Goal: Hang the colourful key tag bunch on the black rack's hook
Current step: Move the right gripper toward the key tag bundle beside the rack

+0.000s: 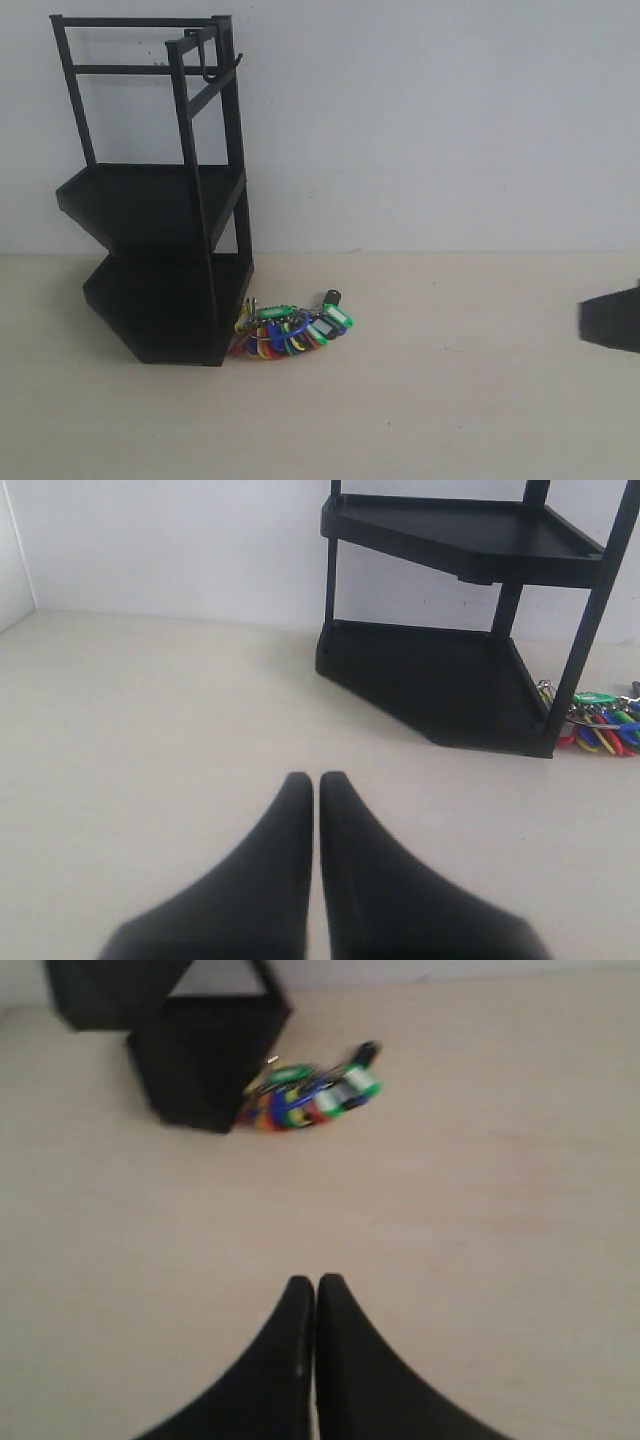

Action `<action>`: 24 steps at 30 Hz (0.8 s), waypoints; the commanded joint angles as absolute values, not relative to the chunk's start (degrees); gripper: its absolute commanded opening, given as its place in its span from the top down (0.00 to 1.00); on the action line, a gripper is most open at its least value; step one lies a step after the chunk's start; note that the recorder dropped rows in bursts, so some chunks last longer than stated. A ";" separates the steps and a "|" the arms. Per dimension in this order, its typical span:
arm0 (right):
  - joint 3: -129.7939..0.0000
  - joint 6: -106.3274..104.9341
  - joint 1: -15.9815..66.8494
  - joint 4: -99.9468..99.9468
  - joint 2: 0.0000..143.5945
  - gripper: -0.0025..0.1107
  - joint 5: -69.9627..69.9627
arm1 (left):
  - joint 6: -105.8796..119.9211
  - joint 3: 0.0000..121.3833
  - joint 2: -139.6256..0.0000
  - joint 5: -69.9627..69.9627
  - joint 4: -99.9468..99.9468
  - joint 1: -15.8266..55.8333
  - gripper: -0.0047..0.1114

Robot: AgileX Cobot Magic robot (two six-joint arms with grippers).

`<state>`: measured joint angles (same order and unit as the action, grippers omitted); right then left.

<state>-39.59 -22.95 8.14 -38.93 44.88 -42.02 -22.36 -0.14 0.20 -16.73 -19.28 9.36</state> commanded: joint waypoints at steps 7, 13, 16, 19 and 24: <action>-48.89 -25.62 25.25 -50.72 83.56 0.71 -18.24 | -22.72 0.00 0.00 -16.53 -19.23 9.84 0.92; -63.31 -14.81 25.25 -51.53 100.51 0.71 -22.95 | -22.72 0.00 0.00 -16.53 -19.23 9.84 0.92; -69.16 -14.65 25.25 -54.92 107.46 0.71 -25.04 | -22.72 0.00 0.00 -16.53 -19.23 9.84 0.92; -73.84 -14.65 25.25 -57.74 112.63 0.71 -25.25 | -22.72 0.00 0.00 -16.53 -19.23 9.84 0.92; -79.01 -15.22 25.34 -65.88 119.49 0.71 -25.11 | -22.72 0.00 0.00 -16.53 -19.23 9.84 0.92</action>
